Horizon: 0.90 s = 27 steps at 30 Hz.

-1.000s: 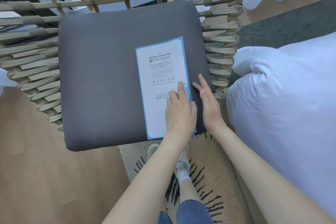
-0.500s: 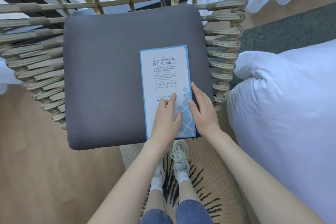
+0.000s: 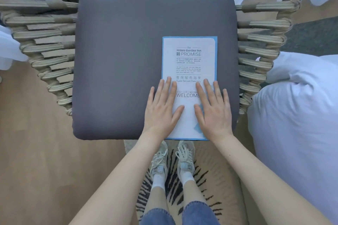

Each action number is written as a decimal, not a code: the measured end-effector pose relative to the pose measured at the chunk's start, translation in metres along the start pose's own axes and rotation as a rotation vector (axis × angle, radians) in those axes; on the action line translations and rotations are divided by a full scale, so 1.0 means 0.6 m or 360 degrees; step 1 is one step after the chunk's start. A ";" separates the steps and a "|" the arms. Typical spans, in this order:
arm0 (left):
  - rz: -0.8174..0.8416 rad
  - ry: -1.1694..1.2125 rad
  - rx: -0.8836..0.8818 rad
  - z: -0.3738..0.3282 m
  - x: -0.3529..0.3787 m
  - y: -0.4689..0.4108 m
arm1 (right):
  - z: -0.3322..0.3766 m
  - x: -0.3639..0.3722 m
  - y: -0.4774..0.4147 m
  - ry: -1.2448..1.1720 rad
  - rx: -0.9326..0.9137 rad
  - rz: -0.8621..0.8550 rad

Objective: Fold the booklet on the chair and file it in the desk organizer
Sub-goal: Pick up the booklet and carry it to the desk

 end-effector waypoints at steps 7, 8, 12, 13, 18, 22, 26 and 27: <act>-0.0126 -0.0107 0.0088 0.032 0.054 -0.002 | -0.005 0.046 0.000 0.0168 0.0002 -0.0205; -0.0131 -0.0113 0.0089 0.031 0.053 -0.003 | -0.004 0.046 0.000 0.0166 0.0004 -0.0212; 0.0000 -0.0123 -0.0007 0.014 0.028 -0.005 | 0.000 0.023 -0.004 0.0162 0.0030 -0.0044; 0.0053 -0.0127 -0.0029 0.006 0.017 -0.006 | 0.001 0.014 -0.004 0.0156 0.0031 0.0020; 0.0164 -0.0178 -0.0073 -0.036 -0.046 -0.029 | 0.004 -0.043 -0.014 0.0016 0.0099 0.0178; -0.0061 -0.0101 0.0050 -0.051 -0.110 -0.084 | 0.001 -0.101 -0.074 -0.0096 0.0066 0.0008; -0.0103 -0.0129 0.0089 -0.035 -0.114 -0.161 | -0.002 -0.102 -0.158 -0.0065 0.0047 -0.0049; -0.0084 -0.0130 0.0082 -0.026 -0.104 -0.177 | -0.003 -0.091 -0.175 -0.0046 0.0046 -0.0043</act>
Point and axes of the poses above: each hand's wrist, its own y-axis away from the middle knuckle, its own x-axis out of the palm, z = x × y, the point moved 6 cm from there along -y, towards the middle knuckle, and after that the axes turned 13 degrees about y, right-handed, at the moved point
